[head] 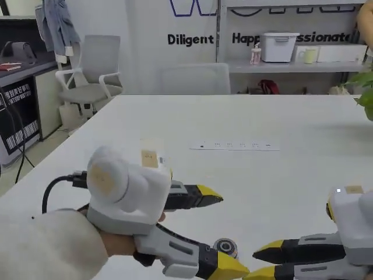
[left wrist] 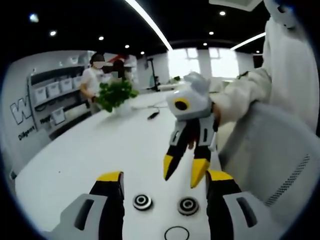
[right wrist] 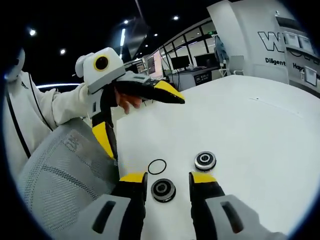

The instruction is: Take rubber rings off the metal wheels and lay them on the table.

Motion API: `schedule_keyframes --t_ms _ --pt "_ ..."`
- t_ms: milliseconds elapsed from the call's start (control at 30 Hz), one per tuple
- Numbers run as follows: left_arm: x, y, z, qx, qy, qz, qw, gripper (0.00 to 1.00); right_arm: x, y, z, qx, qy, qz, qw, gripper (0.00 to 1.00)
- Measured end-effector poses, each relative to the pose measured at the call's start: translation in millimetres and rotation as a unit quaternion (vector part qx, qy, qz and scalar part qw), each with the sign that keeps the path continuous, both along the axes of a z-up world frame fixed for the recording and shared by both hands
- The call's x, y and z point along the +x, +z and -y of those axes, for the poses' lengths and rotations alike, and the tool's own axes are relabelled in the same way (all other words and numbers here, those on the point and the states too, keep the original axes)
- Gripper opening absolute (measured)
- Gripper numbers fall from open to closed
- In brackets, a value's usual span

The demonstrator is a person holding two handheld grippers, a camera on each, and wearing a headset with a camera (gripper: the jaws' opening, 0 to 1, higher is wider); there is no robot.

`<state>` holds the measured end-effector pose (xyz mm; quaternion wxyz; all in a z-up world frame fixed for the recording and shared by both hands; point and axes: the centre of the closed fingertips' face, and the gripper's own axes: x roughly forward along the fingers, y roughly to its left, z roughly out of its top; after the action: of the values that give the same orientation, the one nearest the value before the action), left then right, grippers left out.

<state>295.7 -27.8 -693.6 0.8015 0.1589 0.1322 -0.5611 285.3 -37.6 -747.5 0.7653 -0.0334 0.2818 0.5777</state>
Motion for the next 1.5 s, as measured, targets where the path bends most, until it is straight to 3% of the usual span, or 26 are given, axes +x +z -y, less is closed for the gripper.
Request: schedule_keyframes --t_ms 100,233,533,800,1033,1300,1500 --pt "0.6 -12.7 -4.5 0.011 0.012 0.002 0.9999 0.65 -3.6 -7.3 -1.0 -0.014 0.009 -0.002 0.9998 0.3" --pt "-4.2 -21.5 -4.4 0.006 0.009 -0.015 0.9998 0.64 -9.5 -18.0 -2.0 -0.034 0.023 -0.007 0.9991 0.3" --pt "-13.9 -46.6 -1.0 0.02 -0.012 -0.039 0.999 0.6 -16.9 -35.1 -3.6 -0.063 0.042 -0.011 0.9971 0.31" --pt "-15.0 -61.7 -0.7 0.021 -0.011 -0.063 0.9977 0.52 -19.0 -44.6 -5.2 -0.083 0.049 -0.004 0.9953 0.32" --pt "-23.2 -65.9 5.8 0.024 -0.028 -0.06 0.9975 0.41 -23.1 -51.7 -7.4 -0.101 0.06 0.003 0.9931 0.33" --pt "-27.4 -73.8 6.1 0.013 -0.032 -0.074 0.9967 0.29 -22.3 -52.8 -8.4 -0.102 0.064 0.014 0.9926 0.31" --pt "-30.0 -83.3 6.4 0.02 -0.035 -0.079 0.9961 0.27 -23.9 -57.0 -7.8 -0.112 0.074 0.022 0.9908 0.28"
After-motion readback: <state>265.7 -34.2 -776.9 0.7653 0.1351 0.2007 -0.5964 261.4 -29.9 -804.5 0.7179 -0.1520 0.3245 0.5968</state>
